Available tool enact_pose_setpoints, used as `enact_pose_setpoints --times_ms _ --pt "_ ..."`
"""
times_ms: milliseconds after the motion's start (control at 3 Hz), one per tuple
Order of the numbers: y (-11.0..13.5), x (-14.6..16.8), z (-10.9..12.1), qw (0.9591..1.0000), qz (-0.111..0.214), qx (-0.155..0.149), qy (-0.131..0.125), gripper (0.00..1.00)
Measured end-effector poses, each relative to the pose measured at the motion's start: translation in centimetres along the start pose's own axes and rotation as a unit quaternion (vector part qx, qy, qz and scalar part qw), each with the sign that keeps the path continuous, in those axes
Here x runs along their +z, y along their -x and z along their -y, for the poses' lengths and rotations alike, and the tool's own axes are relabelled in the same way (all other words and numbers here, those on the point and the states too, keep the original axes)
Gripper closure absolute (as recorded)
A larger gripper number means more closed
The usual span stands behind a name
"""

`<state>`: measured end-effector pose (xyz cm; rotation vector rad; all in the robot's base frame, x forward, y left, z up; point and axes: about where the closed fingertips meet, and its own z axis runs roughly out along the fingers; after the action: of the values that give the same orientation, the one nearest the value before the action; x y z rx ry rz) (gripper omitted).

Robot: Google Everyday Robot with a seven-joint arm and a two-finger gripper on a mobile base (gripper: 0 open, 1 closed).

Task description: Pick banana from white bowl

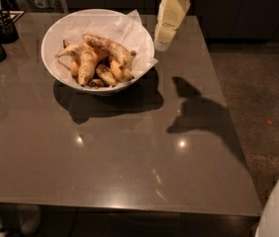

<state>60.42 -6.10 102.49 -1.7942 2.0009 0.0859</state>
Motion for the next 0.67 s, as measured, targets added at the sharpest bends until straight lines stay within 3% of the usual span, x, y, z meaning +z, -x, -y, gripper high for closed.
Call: enact_pose_setpoints --times_ms 333,667 --pt "0.1 0.0 0.2 0.9999 0.01 0.001 -0.009 0.0" --pt "1.1 0.7 -1.0 0.9997 -0.008 0.021 -0.004 0.0"
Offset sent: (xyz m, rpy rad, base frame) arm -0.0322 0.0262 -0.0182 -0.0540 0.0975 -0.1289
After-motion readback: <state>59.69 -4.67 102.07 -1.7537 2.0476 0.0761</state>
